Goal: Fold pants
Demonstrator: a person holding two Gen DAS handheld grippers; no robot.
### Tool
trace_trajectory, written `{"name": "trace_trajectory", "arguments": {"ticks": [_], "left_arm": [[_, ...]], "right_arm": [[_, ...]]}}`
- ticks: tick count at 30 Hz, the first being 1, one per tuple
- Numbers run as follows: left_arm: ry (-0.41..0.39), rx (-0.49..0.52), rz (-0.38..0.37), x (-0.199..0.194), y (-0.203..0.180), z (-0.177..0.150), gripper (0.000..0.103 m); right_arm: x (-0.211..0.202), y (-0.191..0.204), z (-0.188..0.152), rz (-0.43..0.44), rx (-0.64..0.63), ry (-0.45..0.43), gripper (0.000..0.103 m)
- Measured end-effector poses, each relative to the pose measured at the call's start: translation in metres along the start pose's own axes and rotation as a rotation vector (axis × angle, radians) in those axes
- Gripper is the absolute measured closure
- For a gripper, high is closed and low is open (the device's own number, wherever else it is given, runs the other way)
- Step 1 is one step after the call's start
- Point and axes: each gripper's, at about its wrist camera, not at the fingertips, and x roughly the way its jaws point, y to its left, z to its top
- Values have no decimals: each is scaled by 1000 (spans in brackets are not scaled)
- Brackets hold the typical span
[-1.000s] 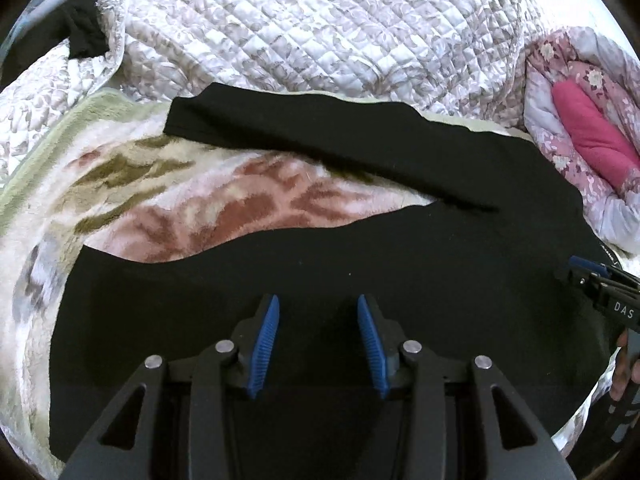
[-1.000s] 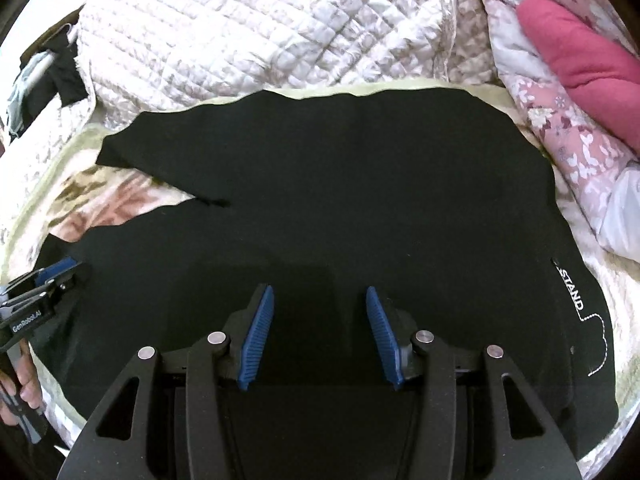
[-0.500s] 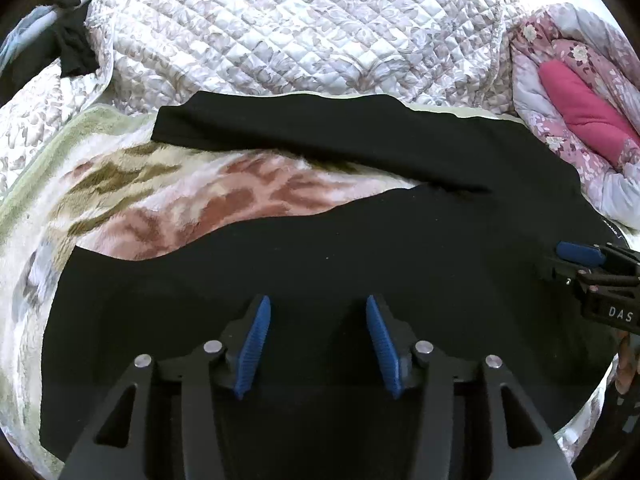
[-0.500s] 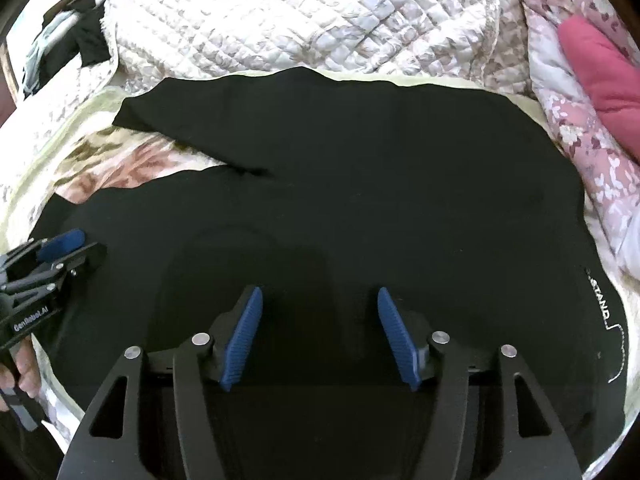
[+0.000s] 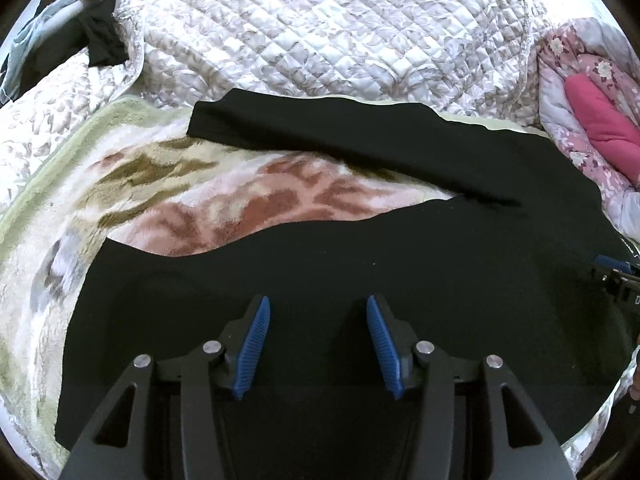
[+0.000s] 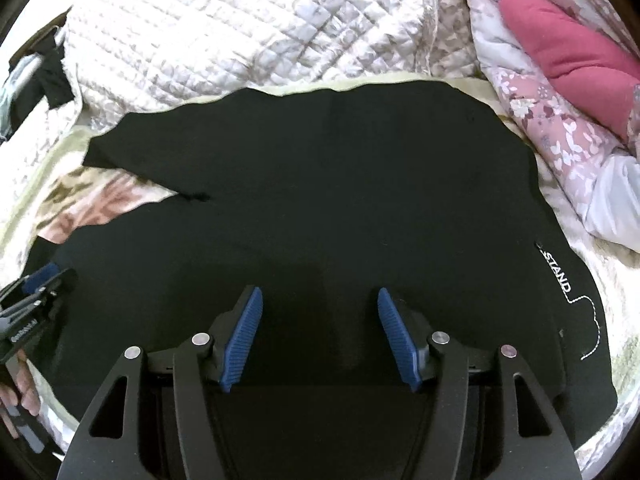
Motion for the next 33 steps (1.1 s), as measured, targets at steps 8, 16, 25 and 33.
{"name": "trace_trajectory", "arguments": {"ticks": [8,16,25,33], "left_arm": [[50,12,-60,-4,-4,7,49],[59,52,-111,5,-3,46,49],[16,106,-125,48,-1,128,49],[28,122,-115,115,-8,183,45]], "right_arm": [[-4,14,4,62,-65,0,43],[-3,19,40,135,-148,5,43],[39,-1,116,147,-273,14,42],[98,-12,174,131,-331,41,42]]}}
